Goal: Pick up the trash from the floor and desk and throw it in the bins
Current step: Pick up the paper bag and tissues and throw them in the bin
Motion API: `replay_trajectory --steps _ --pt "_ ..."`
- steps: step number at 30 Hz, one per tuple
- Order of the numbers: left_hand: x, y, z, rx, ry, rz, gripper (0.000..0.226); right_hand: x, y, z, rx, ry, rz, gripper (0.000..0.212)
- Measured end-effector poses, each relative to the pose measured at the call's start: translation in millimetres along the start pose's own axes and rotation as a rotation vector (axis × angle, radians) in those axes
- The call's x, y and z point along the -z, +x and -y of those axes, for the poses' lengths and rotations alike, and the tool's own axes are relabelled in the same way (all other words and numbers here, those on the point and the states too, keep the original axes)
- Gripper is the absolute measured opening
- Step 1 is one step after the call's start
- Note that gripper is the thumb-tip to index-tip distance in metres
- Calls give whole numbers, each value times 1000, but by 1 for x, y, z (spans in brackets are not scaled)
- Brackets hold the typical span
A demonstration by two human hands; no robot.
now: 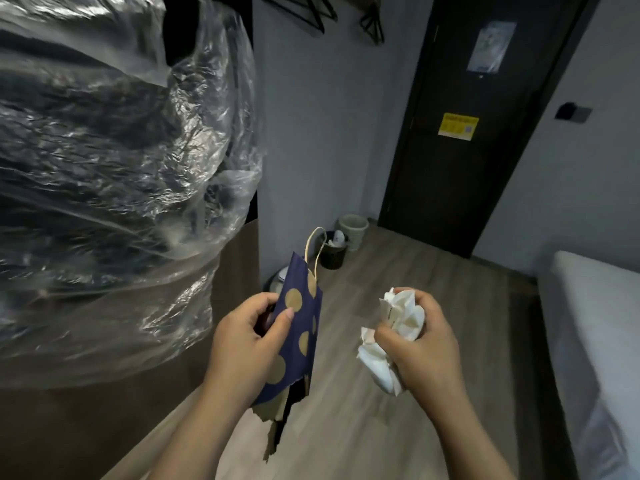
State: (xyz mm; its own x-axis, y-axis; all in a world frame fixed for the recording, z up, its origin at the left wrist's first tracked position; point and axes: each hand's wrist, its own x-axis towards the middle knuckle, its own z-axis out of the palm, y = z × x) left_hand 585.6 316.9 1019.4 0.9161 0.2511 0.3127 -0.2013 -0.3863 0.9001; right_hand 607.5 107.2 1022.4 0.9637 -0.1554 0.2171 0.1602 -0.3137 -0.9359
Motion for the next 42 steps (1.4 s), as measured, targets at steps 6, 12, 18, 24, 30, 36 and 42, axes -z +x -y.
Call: replay_trajectory --steps 6,12,18,24,30,36,42 --pt "-24 66 36 38 -5 72 14 -24 63 -23 -47 -22 -41 43" --pt "-71 151 69 20 42 95 18 -43 151 -54 -87 7 -48 42" --pt "-132 258 85 21 141 140 16 -46 269 -80 -119 51 -49 39" --pt "-180 345 109 71 137 136 15 -58 371 -110 -169 36 -11 43" --pt "-217 439 149 86 148 148 17 -84 466 -137 -199 6 -6 42" --pt "-245 556 196 51 133 184 23 -123 575 -157 -200 -29 -30 40" --pt "-272 668 224 56 176 248 14 -156 667 -170 -248 -60 -55 37"
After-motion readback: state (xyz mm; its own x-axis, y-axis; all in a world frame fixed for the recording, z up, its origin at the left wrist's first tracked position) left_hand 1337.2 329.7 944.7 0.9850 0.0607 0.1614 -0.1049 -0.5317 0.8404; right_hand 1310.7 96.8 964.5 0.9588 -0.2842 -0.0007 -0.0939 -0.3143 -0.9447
